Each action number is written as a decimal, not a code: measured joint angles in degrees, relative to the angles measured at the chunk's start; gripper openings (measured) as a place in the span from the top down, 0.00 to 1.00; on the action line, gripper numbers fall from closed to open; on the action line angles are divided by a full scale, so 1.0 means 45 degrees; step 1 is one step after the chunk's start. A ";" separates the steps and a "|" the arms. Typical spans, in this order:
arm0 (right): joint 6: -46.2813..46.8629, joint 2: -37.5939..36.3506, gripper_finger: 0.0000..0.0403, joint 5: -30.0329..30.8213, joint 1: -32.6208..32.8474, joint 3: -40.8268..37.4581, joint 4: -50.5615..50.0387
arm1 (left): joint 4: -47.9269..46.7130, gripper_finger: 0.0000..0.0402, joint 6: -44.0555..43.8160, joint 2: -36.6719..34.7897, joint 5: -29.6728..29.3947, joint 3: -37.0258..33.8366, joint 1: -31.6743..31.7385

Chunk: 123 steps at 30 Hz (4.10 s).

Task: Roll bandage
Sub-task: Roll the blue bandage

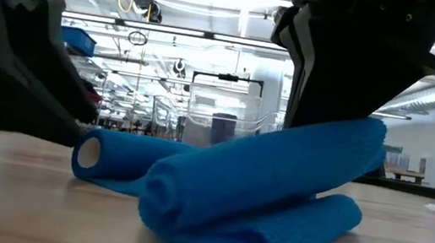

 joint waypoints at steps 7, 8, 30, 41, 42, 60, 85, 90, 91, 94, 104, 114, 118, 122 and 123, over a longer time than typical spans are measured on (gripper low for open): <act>-0.0083 0.0000 1.00 0.0000 0.0000 0.0005 0.0151 | 0.0041 0.63 0.0597 0.0000 -0.0024 0.0000 0.0431; -0.0107 0.0000 1.00 0.0003 0.0000 0.0005 0.0149 | 0.0058 0.63 0.0636 0.0000 -0.0025 0.0000 0.0475; -0.0156 0.0000 1.00 -0.0019 0.0000 0.0005 0.0208 | 0.0687 0.71 0.1481 0.0806 -0.1227 0.0053 0.1052; -0.0156 0.0000 1.00 -0.0049 0.0034 0.0005 0.0343 | 0.0987 0.97 0.1544 0.0811 -0.0350 0.0029 0.1900; -0.0158 0.0000 1.00 -0.0046 0.0034 0.0005 0.0346 | 0.0983 0.98 0.1544 0.0811 -0.0300 0.0029 0.1953; -0.0740 -0.1133 0.93 0.3472 0.0910 0.0005 0.0671 | -0.3333 1.00 -0.1317 -0.2937 -0.2076 -0.0036 0.0965; 0.1581 -0.3551 0.50 1.2203 0.3342 -0.0655 -0.1357 | 0.2747 1.00 0.8895 -0.7960 0.2666 -0.0005 -0.0478; 0.2003 -0.4176 0.51 1.1917 0.3319 -0.1788 -0.0538 | 0.3259 1.00 1.0232 -0.7776 0.4348 -0.0005 -0.0107; 0.1989 -0.4289 0.52 1.1890 0.3296 -0.2064 -0.0036 | 0.3275 1.00 1.0253 -0.7771 0.4658 -0.0005 0.0009; 0.0997 -0.4534 0.54 1.1139 0.3164 -0.2757 0.2126 | 0.3306 1.00 0.9981 -0.7771 0.4852 -0.0005 0.0329; -0.5260 -0.4788 0.62 0.7923 0.2981 -0.3672 0.8427 | 0.4910 1.00 0.9907 -0.7983 0.3999 -0.0507 0.0661; -0.3373 -0.6412 0.68 1.0053 0.2770 -0.6442 0.7889 | 0.6241 1.00 0.8121 -0.9935 0.2834 -0.3490 0.0182; -0.2112 -0.8032 0.70 0.9574 0.2494 -0.8798 0.8993 | 0.7431 1.00 0.7611 -1.0935 0.2890 -0.4921 0.0565; -0.3203 -0.9268 0.73 0.7886 0.2292 -1.1242 1.2992 | 0.8509 1.00 0.7222 -1.1701 0.3306 -0.6117 0.1223; -0.3726 -0.9469 0.73 0.7358 0.2189 -1.1848 1.4273 | 0.8814 1.00 0.7218 -1.1805 0.3691 -0.6393 0.1444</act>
